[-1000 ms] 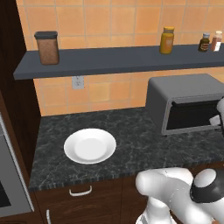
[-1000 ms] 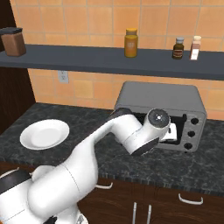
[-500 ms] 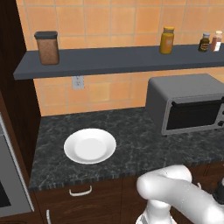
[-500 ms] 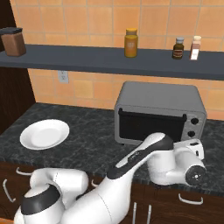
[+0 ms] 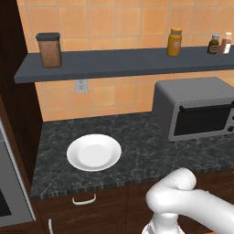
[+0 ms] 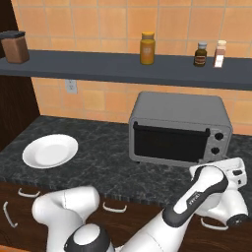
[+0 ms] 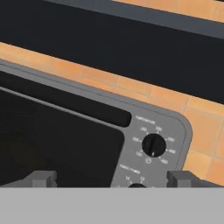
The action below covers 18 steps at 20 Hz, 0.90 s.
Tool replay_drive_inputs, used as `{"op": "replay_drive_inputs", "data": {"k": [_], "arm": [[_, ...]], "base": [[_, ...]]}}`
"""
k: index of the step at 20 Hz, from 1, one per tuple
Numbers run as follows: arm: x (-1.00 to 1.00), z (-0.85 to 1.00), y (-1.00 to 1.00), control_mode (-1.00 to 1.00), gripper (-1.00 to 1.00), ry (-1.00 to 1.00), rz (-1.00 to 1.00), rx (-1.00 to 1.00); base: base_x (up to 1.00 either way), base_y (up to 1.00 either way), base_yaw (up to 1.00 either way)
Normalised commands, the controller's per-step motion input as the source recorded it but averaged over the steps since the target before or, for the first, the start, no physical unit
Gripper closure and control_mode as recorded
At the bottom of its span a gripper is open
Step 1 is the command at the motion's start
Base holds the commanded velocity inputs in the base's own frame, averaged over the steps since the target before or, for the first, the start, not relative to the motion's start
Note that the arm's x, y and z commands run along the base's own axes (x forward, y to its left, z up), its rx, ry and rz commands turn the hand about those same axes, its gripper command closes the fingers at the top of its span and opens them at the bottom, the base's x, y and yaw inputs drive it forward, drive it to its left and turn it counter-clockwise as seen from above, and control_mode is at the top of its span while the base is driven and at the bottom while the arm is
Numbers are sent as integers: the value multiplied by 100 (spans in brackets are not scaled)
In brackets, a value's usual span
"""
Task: Pick up the kebab skewer and baguette bread, and place them inside the toaster oven. Close the toaster oven door and start by setting the timer.
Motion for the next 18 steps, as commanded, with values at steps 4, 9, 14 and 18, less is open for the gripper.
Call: {"op": "replay_drive_inputs", "data": {"k": [4,9,14,18], "arm": [[57,-19,-6,-100,-100,-3,-5,5],[45,-17,-38,-100,-100,0,0,8],[22,-23,-33,-100,-100,0,0,11],[13,-17,-16,-100,-100,-2,0,10]], "base": [[0,0,0],[0,0,0],[0,0,0],[0,0,0]]}}
